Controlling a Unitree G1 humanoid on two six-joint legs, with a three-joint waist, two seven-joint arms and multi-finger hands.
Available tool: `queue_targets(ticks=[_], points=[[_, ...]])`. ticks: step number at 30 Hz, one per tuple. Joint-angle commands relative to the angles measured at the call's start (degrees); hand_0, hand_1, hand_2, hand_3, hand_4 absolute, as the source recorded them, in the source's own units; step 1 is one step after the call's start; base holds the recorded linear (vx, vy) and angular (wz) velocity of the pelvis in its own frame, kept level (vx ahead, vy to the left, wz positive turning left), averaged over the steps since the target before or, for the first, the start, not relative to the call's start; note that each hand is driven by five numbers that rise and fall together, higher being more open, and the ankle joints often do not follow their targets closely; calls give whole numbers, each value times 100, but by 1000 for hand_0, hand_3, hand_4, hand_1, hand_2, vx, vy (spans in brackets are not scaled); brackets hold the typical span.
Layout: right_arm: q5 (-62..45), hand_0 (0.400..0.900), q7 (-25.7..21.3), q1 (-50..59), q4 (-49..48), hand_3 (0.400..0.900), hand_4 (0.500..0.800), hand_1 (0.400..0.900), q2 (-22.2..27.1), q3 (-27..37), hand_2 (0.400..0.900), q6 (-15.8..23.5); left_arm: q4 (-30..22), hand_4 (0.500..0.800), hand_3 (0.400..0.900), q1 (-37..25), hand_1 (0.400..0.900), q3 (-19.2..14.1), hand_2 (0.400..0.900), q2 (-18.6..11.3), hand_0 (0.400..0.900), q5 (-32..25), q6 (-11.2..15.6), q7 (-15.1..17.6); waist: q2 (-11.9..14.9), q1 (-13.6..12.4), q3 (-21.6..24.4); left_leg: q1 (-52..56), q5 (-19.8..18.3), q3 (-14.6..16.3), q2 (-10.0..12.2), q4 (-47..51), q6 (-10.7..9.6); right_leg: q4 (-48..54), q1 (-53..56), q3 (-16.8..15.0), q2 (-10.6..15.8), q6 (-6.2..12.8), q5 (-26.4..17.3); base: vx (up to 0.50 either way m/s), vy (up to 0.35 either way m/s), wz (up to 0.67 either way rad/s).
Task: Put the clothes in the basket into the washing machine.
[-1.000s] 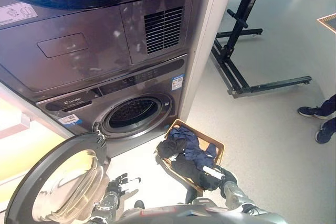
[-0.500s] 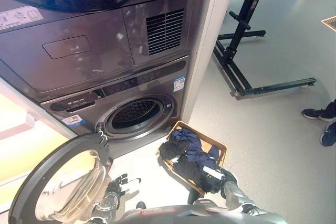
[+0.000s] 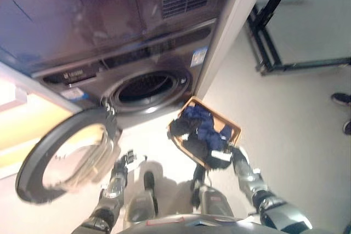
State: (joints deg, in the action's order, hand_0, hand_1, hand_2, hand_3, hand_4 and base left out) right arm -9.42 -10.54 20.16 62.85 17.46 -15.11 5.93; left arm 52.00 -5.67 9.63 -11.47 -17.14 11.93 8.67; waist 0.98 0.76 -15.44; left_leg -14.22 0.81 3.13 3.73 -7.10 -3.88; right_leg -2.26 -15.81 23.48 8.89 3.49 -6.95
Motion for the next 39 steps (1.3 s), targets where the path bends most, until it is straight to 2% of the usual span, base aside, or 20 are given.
queue_targets(ticks=[1, 4, 5, 10, 11, 16, 21, 27, 32, 39], points=[[859, 900, -491, 1026, -609, 900, 800, 900, 432, -371, 900, 230, -962, 800, 900, -319, 900, 51, 900, -445, 900, -278, 631, 379, 223, -84, -499, -824, 36, -121, -342, -426, 85, -801, -740, 25, 249, 610, 288, -258, 18, 13], [1156, 900, -758, 1996, -441, 900, 800, 900, 932, -606, 900, 220, -2194, 800, 900, -516, 900, 190, 900, -646, 900, -394, 825, 595, 126, -242, -835, -1784, 75, -135, -341, -762, 124, -1206, -1712, 91, 383, 599, 257, -290, 7, 14], [1155, 900, -758, 2014, -430, 900, 800, 900, 935, -613, 900, 221, -2208, 800, 900, -518, 900, 183, 900, -640, 900, -391, 813, 599, 122, -248, -806, -1851, 22, -128, -331, -831, 121, -1274, -1781, 76, 388, 600, 301, -192, -7, 5], [1368, 900, -1035, 3390, -94, 900, 800, 900, 1623, -1027, 900, 308, -3227, 800, 900, -988, 900, 365, 900, -891, 900, -357, 1040, 849, -11, -346, -1135, -3427, -113, -206, -381, -1778, 130, -2228, -3286, 26, 675, 579, 463, -206, -12, 13], [1399, 900, -1069, 3598, 1, 900, 800, 900, 1743, -1100, 900, 304, -3368, 800, 900, -1048, 900, 366, 900, -916, 900, -374, 1069, 888, -43, -376, -1100, -3642, -374, -271, -367, -2025, 81, -2518, -3520, -32, 679, 649, 712, -41, 0, 5], [1461, 900, -1119, 4453, 227, 900, 800, 900, 2130, -1527, 900, 369, -3911, 800, 900, -1229, 900, 382, 900, -1063, 900, -424, 1215, 1093, -100, -452, -1046, -4956, -731, -323, -361, -3208, 84, -3683, -4879, -111, 898, 580, 1023, -83, 17, 1], [1739, 900, -1234, 4943, 514, 900, 800, 900, 2312, -1915, 900, 361, -4237, 800, 900, -1255, 900, 352, 900, -1155, 900, -519, 1310, 1219, -233, -542, -983, -5905, -943, -333, -435, -4070, 127, -4657, -6002, -293, 1131, 486, 1324, -52, 37, 0], [1624, 900, -986, 5033, 372, 900, 800, 900, 2305, -2154, 900, 473, -4478, 800, 900, -1193, 900, 387, 900, -1185, 900, -729, 1310, 1160, -334, -625, -955, -6673, -1131, -395, -550, -4831, 218, -5513, -6856, -521, 1456, 336, 1628, -10, 0, 5], [1637, 900, -773, 4899, 323, 900, 800, 900, 2133, -2258, 900, 496, -4452, 800, 900, -1046, 900, 404, 900, -1190, 900, -831, 1288, 1144, -361, -653, -912, -7045, -1185, -402, -619, -5162, 276, -5939, -7323, -671, 1560, 290, 1726, 0, 0, 0], [2156, 900, -919, 5070, 827, 900, 800, 900, 1808, -2362, 900, 338, -4442, 800, 900, -1040, 900, 504, 900, -1230, 900, -932, 1319, 1142, -573, -751, -1010, -7178, -1219, -473, -649, -5467, 352, -6184, -7415, -689, 1632, 258, 1787, 0, 0, 0]])
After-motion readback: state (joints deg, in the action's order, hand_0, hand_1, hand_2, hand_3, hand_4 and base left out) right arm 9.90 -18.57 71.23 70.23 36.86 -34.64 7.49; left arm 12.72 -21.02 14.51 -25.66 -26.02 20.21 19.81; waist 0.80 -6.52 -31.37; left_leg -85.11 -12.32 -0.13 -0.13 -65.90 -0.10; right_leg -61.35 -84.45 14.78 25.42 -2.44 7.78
